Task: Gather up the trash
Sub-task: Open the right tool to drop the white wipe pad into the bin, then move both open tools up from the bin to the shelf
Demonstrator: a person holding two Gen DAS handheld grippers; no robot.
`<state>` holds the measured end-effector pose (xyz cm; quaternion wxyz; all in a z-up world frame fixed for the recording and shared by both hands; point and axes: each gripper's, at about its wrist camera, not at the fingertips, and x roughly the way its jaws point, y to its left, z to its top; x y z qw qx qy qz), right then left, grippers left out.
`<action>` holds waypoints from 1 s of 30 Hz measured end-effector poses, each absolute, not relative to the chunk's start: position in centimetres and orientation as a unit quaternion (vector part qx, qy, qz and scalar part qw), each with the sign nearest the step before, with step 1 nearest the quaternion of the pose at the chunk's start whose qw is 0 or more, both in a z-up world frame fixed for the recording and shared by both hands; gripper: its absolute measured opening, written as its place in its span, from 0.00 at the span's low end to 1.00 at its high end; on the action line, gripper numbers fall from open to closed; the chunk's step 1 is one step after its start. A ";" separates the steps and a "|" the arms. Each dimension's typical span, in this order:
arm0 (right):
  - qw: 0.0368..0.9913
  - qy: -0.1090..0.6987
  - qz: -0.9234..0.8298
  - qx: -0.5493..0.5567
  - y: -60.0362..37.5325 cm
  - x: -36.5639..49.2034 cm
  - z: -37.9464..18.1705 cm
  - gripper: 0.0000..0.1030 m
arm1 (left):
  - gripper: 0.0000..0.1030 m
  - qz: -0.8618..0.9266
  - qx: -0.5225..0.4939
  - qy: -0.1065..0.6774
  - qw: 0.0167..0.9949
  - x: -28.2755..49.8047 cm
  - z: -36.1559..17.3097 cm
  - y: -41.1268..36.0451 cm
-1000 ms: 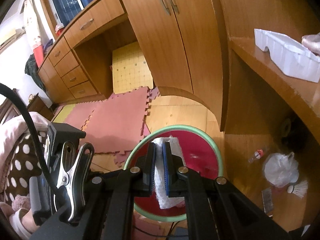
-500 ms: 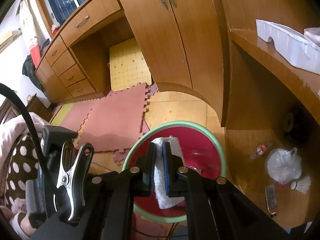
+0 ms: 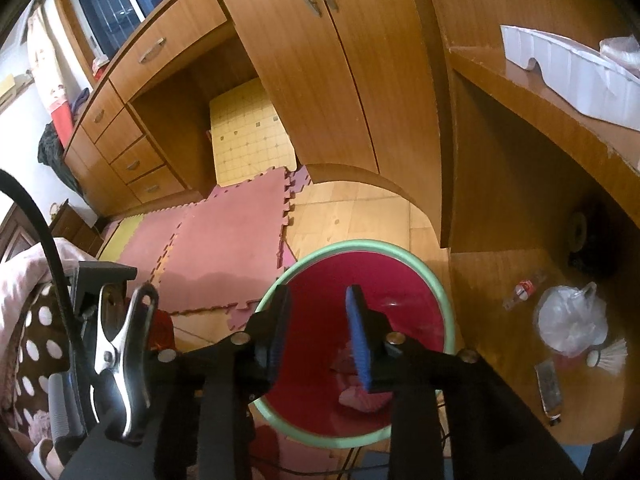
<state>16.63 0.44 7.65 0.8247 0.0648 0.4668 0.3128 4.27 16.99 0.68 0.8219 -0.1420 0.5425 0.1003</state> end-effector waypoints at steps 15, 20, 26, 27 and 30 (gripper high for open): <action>0.826 0.457 0.323 0.070 0.2 16.2 8.6 0.32 | 0.62 0.091 -0.143 0.538 0.826 4.0 1.5 16.4; 0.832 0.440 0.331 0.070 -0.1 15.4 9.8 0.33 | 0.62 0.084 -0.138 0.529 0.833 3.8 2.5 15.6; 0.831 0.434 0.336 0.093 -1.2 14.8 11.1 0.43 | 0.62 0.078 -0.128 0.516 0.843 3.2 4.0 14.9; 0.830 0.433 0.337 0.097 -1.5 14.7 11.2 0.47 | 0.62 0.076 -0.125 0.513 0.846 3.1 4.4 14.7; 0.835 0.424 0.336 0.103 -2.4 14.2 12.1 0.53 | 0.62 0.072 -0.118 0.505 0.852 2.8 5.3 14.2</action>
